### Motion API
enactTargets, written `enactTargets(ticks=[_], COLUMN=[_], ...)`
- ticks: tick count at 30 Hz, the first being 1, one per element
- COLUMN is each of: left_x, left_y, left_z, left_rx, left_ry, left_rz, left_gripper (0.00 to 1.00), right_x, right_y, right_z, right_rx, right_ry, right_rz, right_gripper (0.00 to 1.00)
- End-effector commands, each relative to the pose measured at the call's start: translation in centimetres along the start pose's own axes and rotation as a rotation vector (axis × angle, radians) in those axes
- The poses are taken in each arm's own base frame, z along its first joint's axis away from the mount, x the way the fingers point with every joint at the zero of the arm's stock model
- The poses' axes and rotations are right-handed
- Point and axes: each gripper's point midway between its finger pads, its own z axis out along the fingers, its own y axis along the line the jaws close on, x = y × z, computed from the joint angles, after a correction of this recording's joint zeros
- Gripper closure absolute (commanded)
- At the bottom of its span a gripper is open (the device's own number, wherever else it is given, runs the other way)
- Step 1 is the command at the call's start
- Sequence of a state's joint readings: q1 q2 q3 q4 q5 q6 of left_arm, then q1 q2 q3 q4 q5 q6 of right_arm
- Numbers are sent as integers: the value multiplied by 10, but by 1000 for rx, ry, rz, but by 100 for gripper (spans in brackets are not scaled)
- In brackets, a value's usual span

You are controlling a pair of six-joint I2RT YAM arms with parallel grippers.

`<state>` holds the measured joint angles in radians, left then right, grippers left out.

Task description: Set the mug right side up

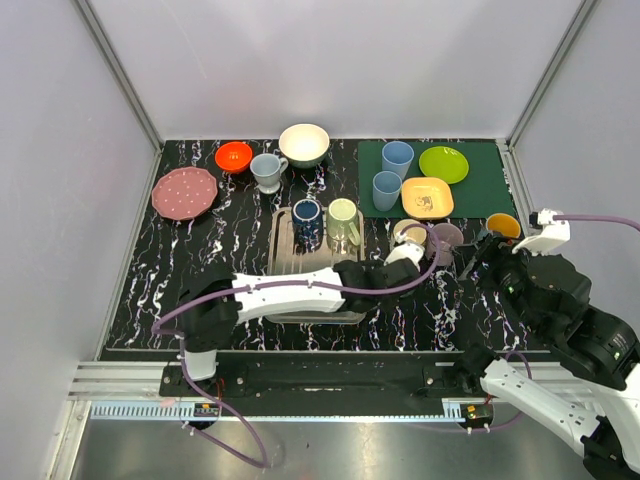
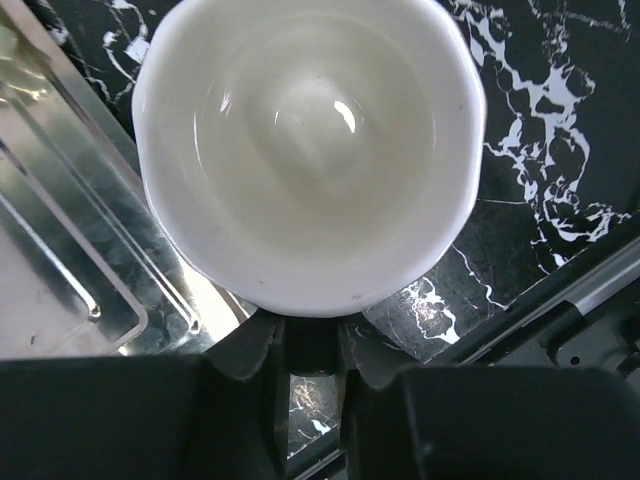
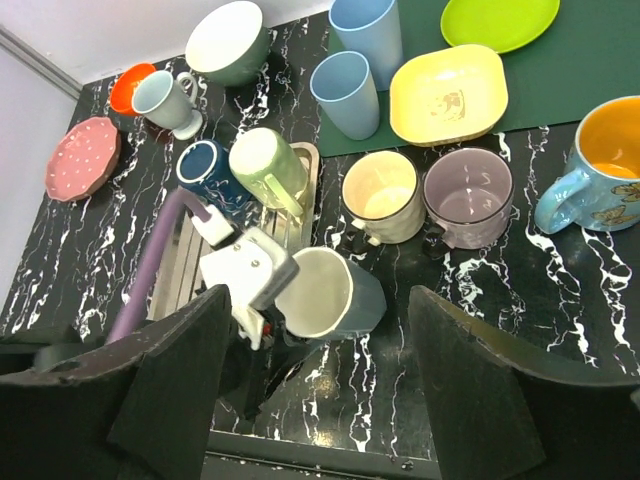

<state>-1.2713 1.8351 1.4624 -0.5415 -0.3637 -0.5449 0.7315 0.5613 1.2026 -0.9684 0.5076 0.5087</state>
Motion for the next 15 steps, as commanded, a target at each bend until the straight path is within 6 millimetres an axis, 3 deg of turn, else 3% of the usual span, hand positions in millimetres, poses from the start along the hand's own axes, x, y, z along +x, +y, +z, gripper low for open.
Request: enactTargets(ticks=[1,8,15], left_x=[-34,-20,-57], left_y=[-20,-34,-73], left_z=[-6,13,7], left_rx=[39,70,162], left_ry=[-73,-6,-80], left_rz=[10,37,75], left_gripper=[100,100,100], right_x=[-6,-2,-24], right_y=[-7,-9,-22], right_z=[-4,-1,-16], right_rx=[27,39,74], right_ry=[-24,-16,-114], right_rz=[-5,-17,40], right_gripper=[23,22,23])
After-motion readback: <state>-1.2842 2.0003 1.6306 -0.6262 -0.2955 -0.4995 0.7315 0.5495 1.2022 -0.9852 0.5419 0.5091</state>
